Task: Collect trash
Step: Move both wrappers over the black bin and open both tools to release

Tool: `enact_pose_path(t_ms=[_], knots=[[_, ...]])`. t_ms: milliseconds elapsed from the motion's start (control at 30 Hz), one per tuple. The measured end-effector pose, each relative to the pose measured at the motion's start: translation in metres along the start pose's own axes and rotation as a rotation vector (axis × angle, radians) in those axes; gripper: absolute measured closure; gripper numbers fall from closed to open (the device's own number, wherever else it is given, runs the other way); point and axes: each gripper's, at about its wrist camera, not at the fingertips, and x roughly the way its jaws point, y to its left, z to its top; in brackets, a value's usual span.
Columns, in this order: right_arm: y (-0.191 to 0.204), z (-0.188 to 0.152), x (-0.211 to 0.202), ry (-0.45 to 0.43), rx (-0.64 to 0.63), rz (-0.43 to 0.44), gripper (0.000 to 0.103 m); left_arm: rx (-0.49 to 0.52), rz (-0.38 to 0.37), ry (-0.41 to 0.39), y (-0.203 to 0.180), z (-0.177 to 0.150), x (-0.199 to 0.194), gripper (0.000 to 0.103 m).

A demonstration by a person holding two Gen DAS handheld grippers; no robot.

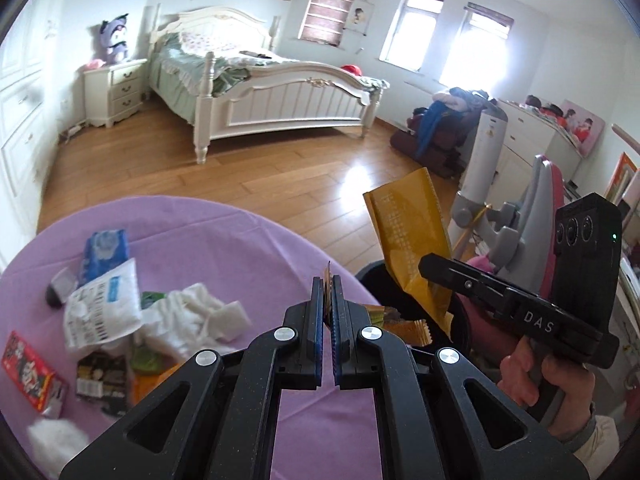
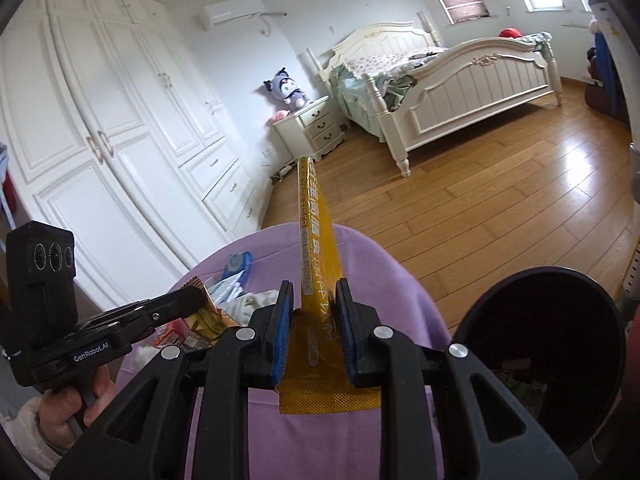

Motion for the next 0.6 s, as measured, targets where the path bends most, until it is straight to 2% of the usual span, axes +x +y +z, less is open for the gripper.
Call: enact_pose_path(t_ms=[300,600], knots=[[-0.074,0.001,-0.007,-0.031,0.101,-0.117,0.081,0.077,-0.063,0.054,-0.061,0.023,0.088,0.098],[-0.138,-0.021,0.009,0.026,0.213,-0.213,0.081,0.120,-0.075,0.157,-0.096,0.023,0.169,0.098]])
